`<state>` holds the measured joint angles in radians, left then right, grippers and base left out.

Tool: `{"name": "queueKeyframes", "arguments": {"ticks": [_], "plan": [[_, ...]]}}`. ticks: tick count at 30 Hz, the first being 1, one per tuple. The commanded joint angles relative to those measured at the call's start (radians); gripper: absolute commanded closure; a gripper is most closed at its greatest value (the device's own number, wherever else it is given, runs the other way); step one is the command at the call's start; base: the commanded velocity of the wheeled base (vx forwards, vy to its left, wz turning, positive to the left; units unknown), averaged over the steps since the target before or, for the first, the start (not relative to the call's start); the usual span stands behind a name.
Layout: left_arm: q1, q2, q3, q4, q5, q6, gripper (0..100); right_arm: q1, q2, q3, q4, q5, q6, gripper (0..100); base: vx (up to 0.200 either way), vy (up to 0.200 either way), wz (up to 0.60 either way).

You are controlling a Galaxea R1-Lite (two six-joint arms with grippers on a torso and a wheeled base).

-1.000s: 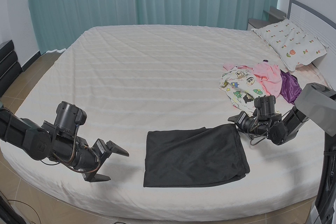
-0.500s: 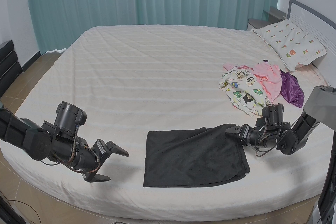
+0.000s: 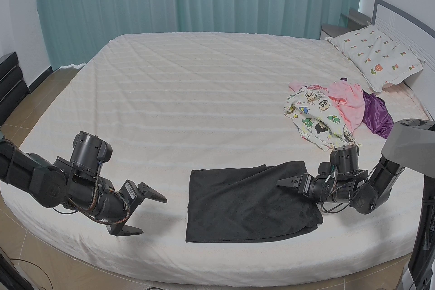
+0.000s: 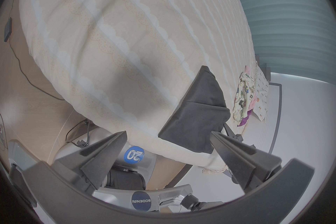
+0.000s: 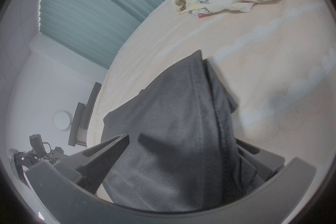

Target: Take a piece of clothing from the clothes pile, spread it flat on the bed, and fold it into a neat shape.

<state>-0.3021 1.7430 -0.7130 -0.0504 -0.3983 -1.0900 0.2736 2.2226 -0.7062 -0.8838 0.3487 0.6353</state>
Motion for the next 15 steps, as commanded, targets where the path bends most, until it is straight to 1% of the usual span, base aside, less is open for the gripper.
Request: {"name": "queueKeyframes", "arguments": {"ticks": [1,2,3,5,8,11,12,15], "plan": [[-0.002,0.000,0.000,0.000,-0.001,-0.001,0,0.016,0.037,-0.003,-0.030,0.018,-0.013,0,0.000,0.000,0.00],[-0.002,0.000,0.000,0.000,-0.001,-0.001,0,0.016,0.037,-0.003,-0.035,0.019,-0.013,0,0.000,0.000,0.00],[0.000,0.000,0.000,0.000,-0.001,-0.001,0,0.021,0.043,0.002,-0.067,0.047,-0.016,0,0.000,0.000,0.00],[-0.002,0.000,0.000,0.000,-0.001,-0.001,0,0.029,0.051,0.002,-0.090,0.064,-0.016,0,0.000,0.000,0.00],[-0.002,0.000,0.000,0.000,-0.001,-0.001,0,0.036,0.055,-0.003,-0.093,0.064,-0.016,0,0.000,0.000,0.00],[-0.006,0.000,0.000,0.000,-0.001,-0.001,0,0.061,0.052,-0.003,-0.093,0.065,-0.019,0,0.000,0.000,0.00],[-0.006,0.000,0.000,0.000,-0.001,-0.001,0,0.061,0.052,-0.003,-0.093,0.065,-0.019,100,0.000,0.000,0.00],[-0.008,0.000,0.000,0.000,-0.001,-0.001,0,0.075,0.058,-0.007,-0.093,0.065,-0.022,100,0.000,0.000,0.00]]}}
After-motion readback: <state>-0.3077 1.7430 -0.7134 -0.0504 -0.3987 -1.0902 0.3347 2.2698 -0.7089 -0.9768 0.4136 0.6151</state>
